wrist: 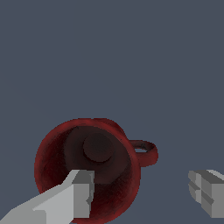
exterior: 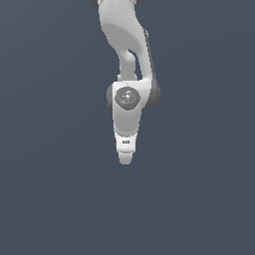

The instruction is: Pick up the object and move it to a goal position.

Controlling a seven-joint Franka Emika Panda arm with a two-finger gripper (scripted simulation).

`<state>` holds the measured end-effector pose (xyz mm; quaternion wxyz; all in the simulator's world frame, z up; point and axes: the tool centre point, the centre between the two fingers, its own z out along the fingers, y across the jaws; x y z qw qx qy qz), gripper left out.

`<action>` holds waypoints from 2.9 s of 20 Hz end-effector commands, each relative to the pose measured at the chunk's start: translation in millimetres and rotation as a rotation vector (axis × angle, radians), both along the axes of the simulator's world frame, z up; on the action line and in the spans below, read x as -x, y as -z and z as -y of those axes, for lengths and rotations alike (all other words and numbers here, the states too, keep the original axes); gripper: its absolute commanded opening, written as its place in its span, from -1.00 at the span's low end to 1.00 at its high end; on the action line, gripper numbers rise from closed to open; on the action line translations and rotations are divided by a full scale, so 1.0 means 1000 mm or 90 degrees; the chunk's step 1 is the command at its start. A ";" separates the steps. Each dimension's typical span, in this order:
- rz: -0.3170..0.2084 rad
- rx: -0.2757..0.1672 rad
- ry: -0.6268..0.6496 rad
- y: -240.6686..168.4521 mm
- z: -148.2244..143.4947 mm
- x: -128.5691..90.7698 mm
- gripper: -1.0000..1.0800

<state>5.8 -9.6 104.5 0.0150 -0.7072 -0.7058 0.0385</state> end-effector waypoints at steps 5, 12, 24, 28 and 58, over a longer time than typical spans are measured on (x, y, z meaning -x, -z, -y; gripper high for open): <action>-0.002 -0.002 -0.027 0.002 0.000 0.000 0.62; -0.002 -0.002 -0.026 0.012 0.000 0.001 0.62; -0.002 -0.003 -0.027 0.031 0.001 0.003 -1.00; -0.002 -0.003 -0.027 0.031 0.001 0.003 -1.00; 0.399 0.018 0.012 -0.202 -0.150 -0.110 -1.00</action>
